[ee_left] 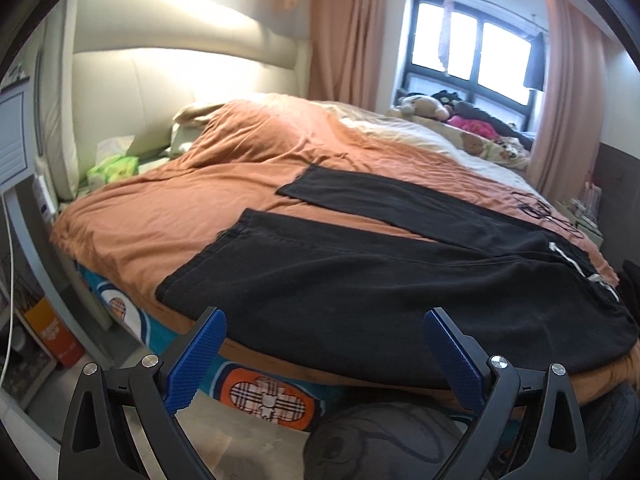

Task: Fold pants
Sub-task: 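Grasp the black pants' leg hems with the left tool while the right tool grasps the waistband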

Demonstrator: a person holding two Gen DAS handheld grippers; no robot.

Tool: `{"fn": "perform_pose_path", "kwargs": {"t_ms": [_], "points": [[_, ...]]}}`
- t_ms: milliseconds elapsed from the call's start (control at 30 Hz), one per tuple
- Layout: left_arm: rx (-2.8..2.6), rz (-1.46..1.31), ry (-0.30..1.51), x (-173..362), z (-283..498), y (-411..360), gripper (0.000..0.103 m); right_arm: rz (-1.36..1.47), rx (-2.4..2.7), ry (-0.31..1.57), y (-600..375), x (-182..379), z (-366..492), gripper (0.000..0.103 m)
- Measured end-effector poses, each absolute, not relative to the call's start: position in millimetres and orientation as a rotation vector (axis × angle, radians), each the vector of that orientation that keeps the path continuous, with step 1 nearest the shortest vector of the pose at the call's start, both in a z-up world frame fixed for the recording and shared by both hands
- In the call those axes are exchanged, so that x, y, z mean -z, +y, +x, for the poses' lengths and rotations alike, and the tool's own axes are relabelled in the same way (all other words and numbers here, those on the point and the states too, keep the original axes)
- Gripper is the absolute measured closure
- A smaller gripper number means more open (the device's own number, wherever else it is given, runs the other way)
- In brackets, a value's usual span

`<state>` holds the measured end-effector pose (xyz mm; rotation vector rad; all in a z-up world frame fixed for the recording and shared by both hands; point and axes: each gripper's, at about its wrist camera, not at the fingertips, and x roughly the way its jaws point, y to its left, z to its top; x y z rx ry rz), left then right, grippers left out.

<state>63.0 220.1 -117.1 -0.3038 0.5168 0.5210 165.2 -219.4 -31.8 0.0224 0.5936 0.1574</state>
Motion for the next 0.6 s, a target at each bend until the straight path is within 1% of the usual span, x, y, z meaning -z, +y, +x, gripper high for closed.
{"fn": "perform_pose_path", "kwargs": {"t_ms": [300,400,600], "points": [[-0.626,-0.418,0.561,142.9,63.0,262.0,0.009,0.156,-0.131,0.689,-249.9,41.6,205.1,0.0],[-0.643,-0.475,0.565,152.3,63.0,275.6,0.013,0.193,-0.127,0.717,-261.0,44.2,212.0,0.004],[-0.675,-0.592,0.565,173.1,65.0,300.4,0.014,0.259,-0.113,0.784,-277.7,48.7,221.1,0.004]]}}
